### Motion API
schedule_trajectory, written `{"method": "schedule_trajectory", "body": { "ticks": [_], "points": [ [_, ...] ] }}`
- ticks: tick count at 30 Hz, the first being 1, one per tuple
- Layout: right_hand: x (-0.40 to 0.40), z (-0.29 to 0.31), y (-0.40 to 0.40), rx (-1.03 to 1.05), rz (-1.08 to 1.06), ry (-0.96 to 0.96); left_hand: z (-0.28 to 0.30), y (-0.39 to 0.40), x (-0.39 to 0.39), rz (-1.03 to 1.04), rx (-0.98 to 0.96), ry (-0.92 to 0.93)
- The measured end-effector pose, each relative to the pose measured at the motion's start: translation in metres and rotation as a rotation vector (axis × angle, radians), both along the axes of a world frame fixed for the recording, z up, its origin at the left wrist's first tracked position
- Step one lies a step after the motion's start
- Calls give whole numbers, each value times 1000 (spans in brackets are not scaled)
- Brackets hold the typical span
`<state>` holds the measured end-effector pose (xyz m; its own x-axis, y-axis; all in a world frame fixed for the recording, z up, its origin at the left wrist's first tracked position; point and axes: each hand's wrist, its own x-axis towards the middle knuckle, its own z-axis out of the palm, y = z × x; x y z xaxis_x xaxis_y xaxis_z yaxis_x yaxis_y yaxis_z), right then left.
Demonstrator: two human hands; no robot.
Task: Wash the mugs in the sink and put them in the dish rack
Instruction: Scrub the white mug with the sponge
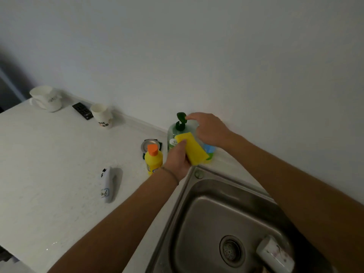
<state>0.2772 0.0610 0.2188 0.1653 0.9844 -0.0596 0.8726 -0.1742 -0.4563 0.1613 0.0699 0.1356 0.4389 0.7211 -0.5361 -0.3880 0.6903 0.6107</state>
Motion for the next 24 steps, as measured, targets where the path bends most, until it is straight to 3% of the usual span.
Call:
{"method": "schedule_trajectory", "body": {
  "ticks": [8, 17, 24],
  "points": [
    [10, 0, 44, -209, 200, -195, 13, 32, 1, 168, -97, -123],
    [26, -5, 57, -113, 130, -112, 24, 41, 14, 273, -252, -333],
    [28, -12, 63, -130, 129, -185, 24, 42, 14, 276, -265, -380]
  ]
}}
